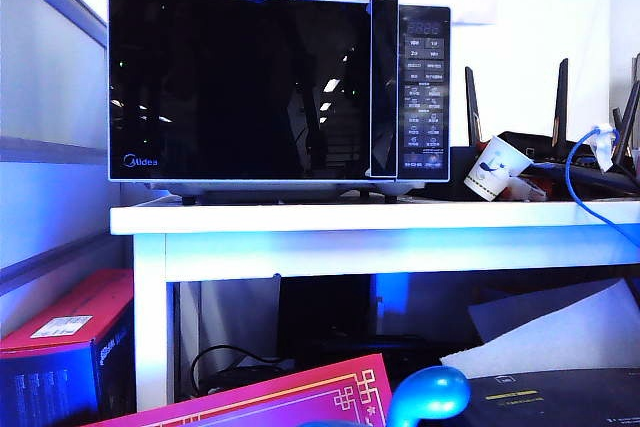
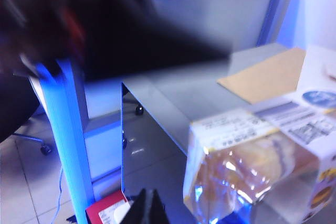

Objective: Open the microwave door, place the box of snacks from the top of the microwave inside, then close the microwave door.

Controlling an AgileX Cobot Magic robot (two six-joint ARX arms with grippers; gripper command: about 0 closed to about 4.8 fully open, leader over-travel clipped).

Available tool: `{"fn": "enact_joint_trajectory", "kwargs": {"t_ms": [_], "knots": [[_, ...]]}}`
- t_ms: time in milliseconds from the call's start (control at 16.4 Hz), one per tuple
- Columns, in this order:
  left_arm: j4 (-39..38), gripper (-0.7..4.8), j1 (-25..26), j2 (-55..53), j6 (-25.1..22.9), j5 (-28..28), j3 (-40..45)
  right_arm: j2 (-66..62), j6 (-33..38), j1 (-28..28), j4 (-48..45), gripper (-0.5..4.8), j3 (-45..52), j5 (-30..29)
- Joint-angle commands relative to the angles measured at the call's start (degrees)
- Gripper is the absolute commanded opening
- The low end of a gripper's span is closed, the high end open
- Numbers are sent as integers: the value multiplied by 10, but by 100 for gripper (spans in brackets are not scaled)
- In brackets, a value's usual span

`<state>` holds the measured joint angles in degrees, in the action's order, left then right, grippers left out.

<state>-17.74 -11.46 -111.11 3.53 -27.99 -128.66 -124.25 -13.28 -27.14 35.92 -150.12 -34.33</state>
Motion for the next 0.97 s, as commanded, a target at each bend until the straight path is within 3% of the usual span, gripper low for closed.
{"fn": "enact_joint_trajectory", "kwargs": {"t_ms": [61, 304, 426, 731, 974], "knots": [[-16, -6, 1, 4, -1, 24, -35, -13, 5, -1, -4, -5, -1, -3], [-64, -6, 2, 5, -16, 40, -84, -40, 13, -5, -41, -5, -1, -1], [-71, -6, 2, 5, -16, 40, -90, -49, 13, -8, -63, -5, -1, 36], [-81, -6, 2, 5, -16, 40, -90, -51, 13, -8, -78, -5, -1, 64], [-108, -6, 2, 18, -16, 18, -90, -13, 12, -8, -27, -5, -2, 60]]}}
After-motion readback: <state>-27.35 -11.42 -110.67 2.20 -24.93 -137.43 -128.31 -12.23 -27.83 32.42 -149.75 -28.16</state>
